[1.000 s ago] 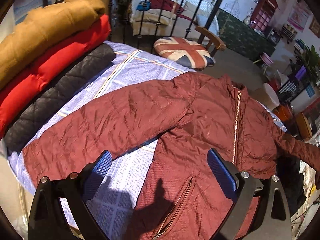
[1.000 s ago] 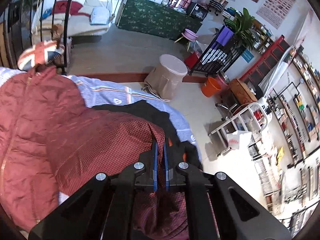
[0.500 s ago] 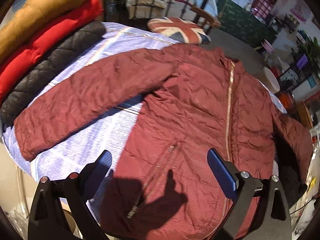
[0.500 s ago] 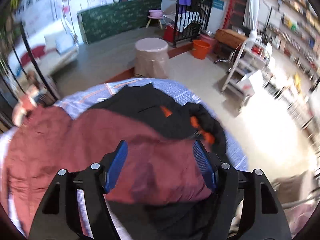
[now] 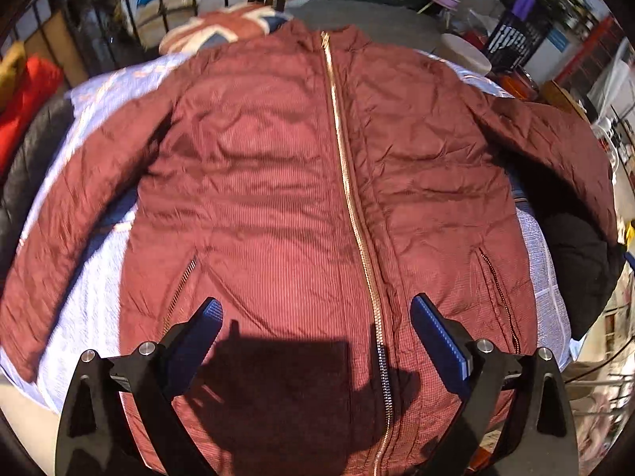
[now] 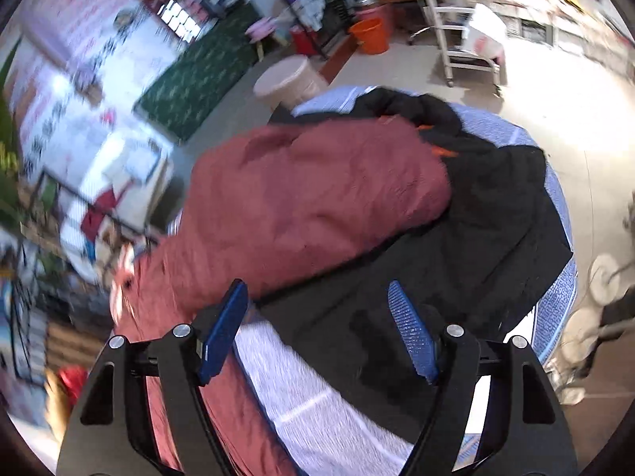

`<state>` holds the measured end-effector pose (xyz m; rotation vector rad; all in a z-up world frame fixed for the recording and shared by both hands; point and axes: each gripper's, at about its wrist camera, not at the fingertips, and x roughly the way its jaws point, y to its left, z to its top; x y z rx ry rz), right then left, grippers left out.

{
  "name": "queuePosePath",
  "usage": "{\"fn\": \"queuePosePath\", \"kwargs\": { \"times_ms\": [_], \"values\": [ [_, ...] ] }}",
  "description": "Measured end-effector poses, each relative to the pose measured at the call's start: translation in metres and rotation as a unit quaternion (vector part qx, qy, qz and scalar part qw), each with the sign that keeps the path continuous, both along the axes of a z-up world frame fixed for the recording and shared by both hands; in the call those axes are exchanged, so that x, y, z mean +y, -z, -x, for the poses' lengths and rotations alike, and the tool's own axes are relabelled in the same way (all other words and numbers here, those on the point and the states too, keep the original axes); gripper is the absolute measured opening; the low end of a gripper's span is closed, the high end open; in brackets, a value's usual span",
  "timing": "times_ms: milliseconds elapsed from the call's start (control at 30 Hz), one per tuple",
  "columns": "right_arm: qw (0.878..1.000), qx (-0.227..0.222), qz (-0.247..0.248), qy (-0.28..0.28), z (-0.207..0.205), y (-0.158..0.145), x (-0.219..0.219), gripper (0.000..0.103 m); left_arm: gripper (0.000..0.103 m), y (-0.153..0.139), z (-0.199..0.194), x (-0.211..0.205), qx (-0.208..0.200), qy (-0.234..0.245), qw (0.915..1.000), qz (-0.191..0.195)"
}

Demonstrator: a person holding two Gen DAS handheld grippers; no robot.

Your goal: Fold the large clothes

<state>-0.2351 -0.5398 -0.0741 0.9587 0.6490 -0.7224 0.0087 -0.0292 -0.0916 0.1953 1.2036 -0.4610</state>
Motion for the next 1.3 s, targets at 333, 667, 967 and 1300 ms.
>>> {"fn": "queuePosePath", "kwargs": {
  "times_ms": [333, 667, 967, 1300],
  "values": [
    [0.99, -0.027, -0.098, 0.097, 0.011, 0.056, -0.06, 0.063, 0.094, -0.026, 0.004, 0.018, -0.026, -0.04, 0.9988, -0.01],
    [0.98, -0.068, -0.136, 0.127, 0.006, 0.083, -0.094, 0.035, 0.094, -0.036, 0.013, 0.021, -0.032, -0.065, 0.9973, -0.015],
    [0.992, -0.106, -0.013, 0.075, 0.016, -0.007, -0.104, 0.011, 0.094, -0.051, 0.024, 0.007, -0.042, -0.054, 0.9977, -0.006],
    [0.993, -0.098, 0.073, -0.005, -0.048, -0.078, -0.083, 0.01, 0.094, -0.044, 0.008, 0.031, -0.032, -0.068, 0.9971, 0.012]
  ]
}}
